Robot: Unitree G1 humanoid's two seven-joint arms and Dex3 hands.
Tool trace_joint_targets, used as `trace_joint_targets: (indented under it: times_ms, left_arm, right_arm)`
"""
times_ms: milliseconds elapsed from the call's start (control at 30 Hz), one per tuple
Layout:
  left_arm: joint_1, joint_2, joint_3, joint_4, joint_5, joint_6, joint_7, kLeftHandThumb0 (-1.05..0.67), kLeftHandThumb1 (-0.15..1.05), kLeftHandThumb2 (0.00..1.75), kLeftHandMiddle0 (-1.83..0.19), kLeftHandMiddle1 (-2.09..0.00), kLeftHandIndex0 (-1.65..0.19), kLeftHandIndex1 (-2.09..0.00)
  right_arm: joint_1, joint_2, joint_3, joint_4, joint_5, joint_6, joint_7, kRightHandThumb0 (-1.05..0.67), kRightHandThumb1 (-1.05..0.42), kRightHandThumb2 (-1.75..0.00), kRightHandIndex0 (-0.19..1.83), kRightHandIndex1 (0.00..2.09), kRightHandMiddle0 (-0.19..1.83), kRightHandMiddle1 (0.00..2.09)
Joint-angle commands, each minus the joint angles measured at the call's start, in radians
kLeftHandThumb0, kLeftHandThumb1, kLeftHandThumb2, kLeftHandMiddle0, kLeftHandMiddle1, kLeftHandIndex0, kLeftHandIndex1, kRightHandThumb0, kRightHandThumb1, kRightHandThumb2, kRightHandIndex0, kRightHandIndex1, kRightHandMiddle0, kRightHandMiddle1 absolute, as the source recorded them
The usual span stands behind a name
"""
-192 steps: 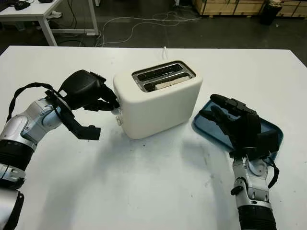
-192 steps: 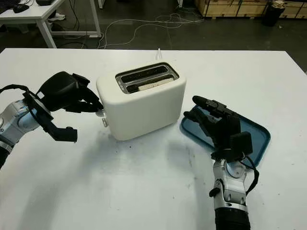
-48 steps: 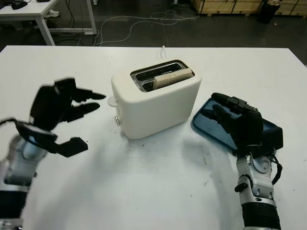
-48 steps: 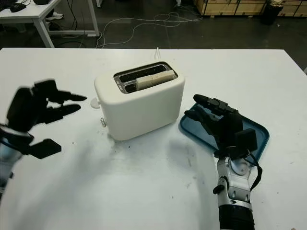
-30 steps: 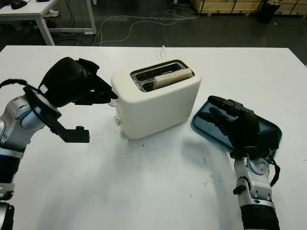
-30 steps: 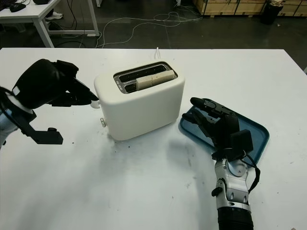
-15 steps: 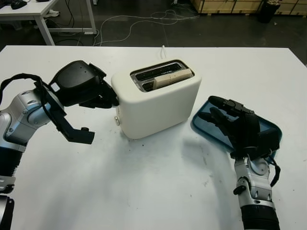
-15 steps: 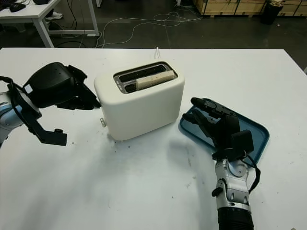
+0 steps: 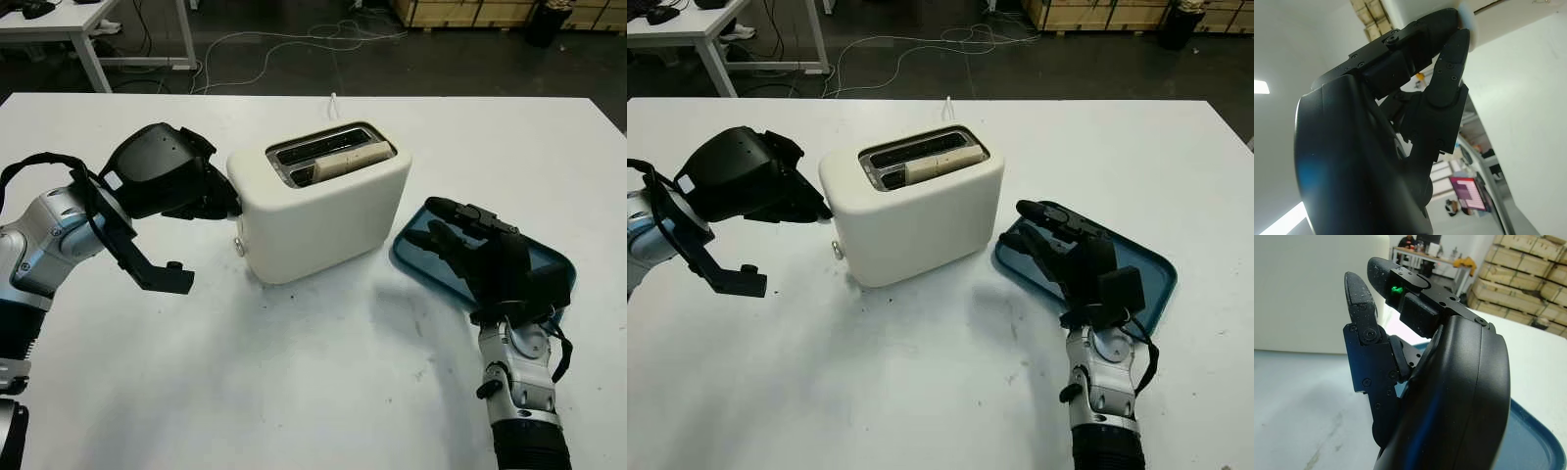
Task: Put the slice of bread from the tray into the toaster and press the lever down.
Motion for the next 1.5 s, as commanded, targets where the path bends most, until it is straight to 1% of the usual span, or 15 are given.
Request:
trace_joint_targets:
  times_ms: [0,100,267,433,533,600,700,833,1033,1167,1400,1467]
  left_arm:
    - [-0.021,0.02,0.019,-0.01,-0.023,0.014,-0.006,-0.4,0.89,0.0,-0.87,-1.44,-1.34,-0.04]
    - [-0.022,0.028,0.029,-0.017,-0.036,0.021,-0.019,-0.4,0.9,0.0,-0.84,-1.48,-1.33,-0.04]
    - [-0.022,0.027,0.027,-0.007,-0.043,0.017,-0.011,-0.4,0.89,0.0,-0.87,-1.43,-1.32,-0.03]
    - [-0.019,0.018,0.022,0.006,-0.042,0.007,0.003,-0.4,0.9,0.0,-0.89,-1.43,-1.33,-0.03]
    - [-0.015,0.014,0.017,0.003,-0.049,0.016,-0.013,-0.4,0.9,0.0,-0.88,-1.42,-1.33,-0.03]
    - [-0.014,0.015,0.012,-0.003,-0.04,0.022,-0.02,-0.41,0.9,0.0,-0.89,-1.37,-1.34,-0.03]
    - [-0.018,0.011,0.003,0.006,-0.019,0.008,0.006,-0.42,0.89,0.0,-0.94,-1.29,-1.37,-0.04]
    - [-0.021,0.0,-0.011,0.026,-0.013,-0.007,0.035,-0.42,0.86,0.0,-0.97,-1.27,-1.37,-0.04]
    - [-0.021,-0.007,-0.034,0.04,-0.026,0.0,0.008,-0.43,0.89,0.01,-0.93,-1.31,-1.39,-0.04]
    - [-0.014,-0.014,-0.045,0.05,-0.026,0.005,0.002,-0.42,0.88,0.0,-0.9,-1.4,-1.39,-0.04]
    - [-0.016,-0.012,-0.058,0.08,-0.017,-0.001,0.012,-0.39,0.88,0.0,-0.86,-1.43,-1.37,-0.04]
    - [-0.018,-0.01,-0.06,0.085,-0.016,0.0,0.014,-0.4,0.89,0.01,-0.86,-1.44,-1.37,-0.03]
  right_arm:
    - [0.008,-0.006,0.002,-0.014,-0.007,0.008,-0.003,-0.45,-0.88,0.0,1.28,0.0,1.1,0.0]
    - [0.008,-0.004,0.002,-0.016,-0.001,0.011,-0.001,-0.44,-0.88,0.0,1.28,0.0,1.1,0.0]
    - [0.006,-0.005,0.002,-0.014,0.001,0.01,0.001,-0.43,-0.88,0.0,1.28,0.0,1.1,0.0]
    - [0.005,-0.005,0.001,-0.01,-0.001,0.008,0.0,-0.46,-0.87,0.0,1.28,0.0,1.1,0.0]
    - [0.005,-0.006,0.002,-0.012,-0.001,0.01,0.001,-0.45,-0.87,0.0,1.28,0.0,1.1,0.0]
    - [0.004,-0.007,0.002,-0.011,-0.001,0.01,0.001,-0.46,-0.87,0.0,1.28,0.0,1.11,0.0]
    - [0.004,-0.008,0.002,-0.012,-0.008,0.008,-0.004,-0.46,-0.87,0.0,1.28,0.0,1.1,0.0]
    - [0.006,-0.007,0.002,-0.018,-0.006,0.014,-0.006,-0.47,-0.87,0.0,1.28,0.0,1.1,0.0]
    - [0.003,-0.006,-0.004,-0.006,0.004,0.011,0.0,-0.47,-0.87,0.0,1.29,0.01,1.11,0.0]
    - [0.004,-0.006,-0.004,-0.007,0.007,0.007,0.004,-0.46,-0.87,0.0,1.29,0.0,1.1,0.0]
    - [0.007,-0.007,-0.003,-0.009,0.004,-0.002,0.005,-0.46,-0.87,0.0,1.29,0.01,1.11,0.0]
    - [0.008,-0.007,-0.004,-0.009,0.005,0.001,0.005,-0.47,-0.87,0.0,1.29,0.01,1.11,0.0]
